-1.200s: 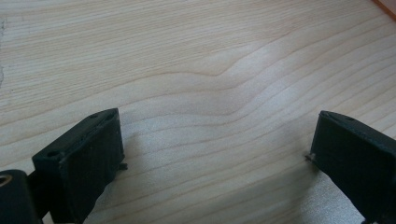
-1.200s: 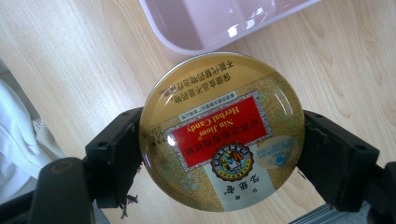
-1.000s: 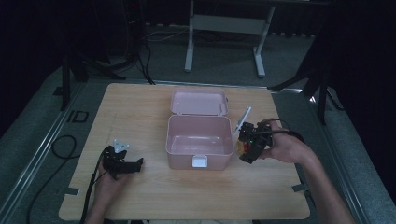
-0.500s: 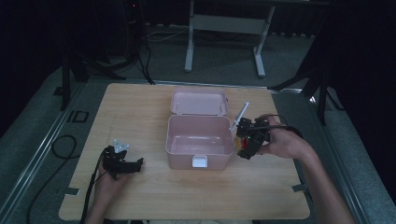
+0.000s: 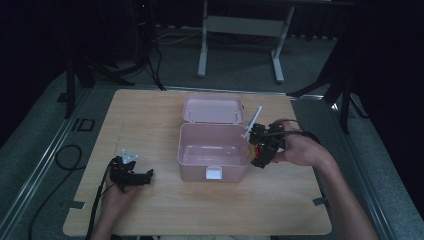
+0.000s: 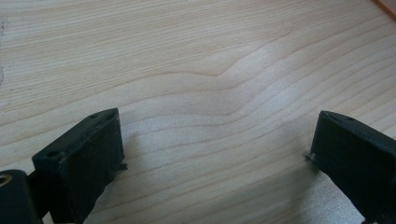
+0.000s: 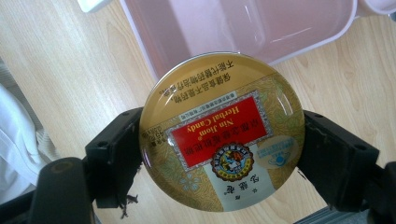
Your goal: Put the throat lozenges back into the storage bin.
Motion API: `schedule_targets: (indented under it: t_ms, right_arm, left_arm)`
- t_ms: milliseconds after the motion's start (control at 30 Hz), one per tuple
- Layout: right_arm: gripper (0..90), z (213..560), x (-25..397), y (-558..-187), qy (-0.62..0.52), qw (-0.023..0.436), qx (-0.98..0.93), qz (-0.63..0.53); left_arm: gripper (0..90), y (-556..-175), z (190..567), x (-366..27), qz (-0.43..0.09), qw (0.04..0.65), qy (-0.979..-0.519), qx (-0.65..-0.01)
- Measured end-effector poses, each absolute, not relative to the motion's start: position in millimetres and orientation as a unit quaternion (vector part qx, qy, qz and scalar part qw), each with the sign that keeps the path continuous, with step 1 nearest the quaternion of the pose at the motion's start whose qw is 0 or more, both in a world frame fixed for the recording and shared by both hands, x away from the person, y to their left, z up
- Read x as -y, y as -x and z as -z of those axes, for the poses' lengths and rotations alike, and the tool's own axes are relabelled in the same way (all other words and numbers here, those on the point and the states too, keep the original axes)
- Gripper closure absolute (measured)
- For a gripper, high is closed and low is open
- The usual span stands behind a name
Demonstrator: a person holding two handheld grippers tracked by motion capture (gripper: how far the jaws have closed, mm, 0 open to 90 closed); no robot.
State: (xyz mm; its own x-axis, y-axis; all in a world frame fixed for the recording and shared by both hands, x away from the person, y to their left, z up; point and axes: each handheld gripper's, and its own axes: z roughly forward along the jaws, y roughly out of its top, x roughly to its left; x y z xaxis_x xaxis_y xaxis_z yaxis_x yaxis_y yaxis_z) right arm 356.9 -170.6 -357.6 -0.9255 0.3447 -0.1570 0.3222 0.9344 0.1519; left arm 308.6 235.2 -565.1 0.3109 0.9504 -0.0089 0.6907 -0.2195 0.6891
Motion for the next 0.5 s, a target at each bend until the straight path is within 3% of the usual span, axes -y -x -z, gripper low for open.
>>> schedule_targets:
  t_ms: [500]
  right_arm:
    - [20.1,356,159,-362,-0.162,0.087,-0.981,-0.063]
  left_arm:
    - [3.0,-309,565,-235,-0.215,0.303,-0.751,-0.546]
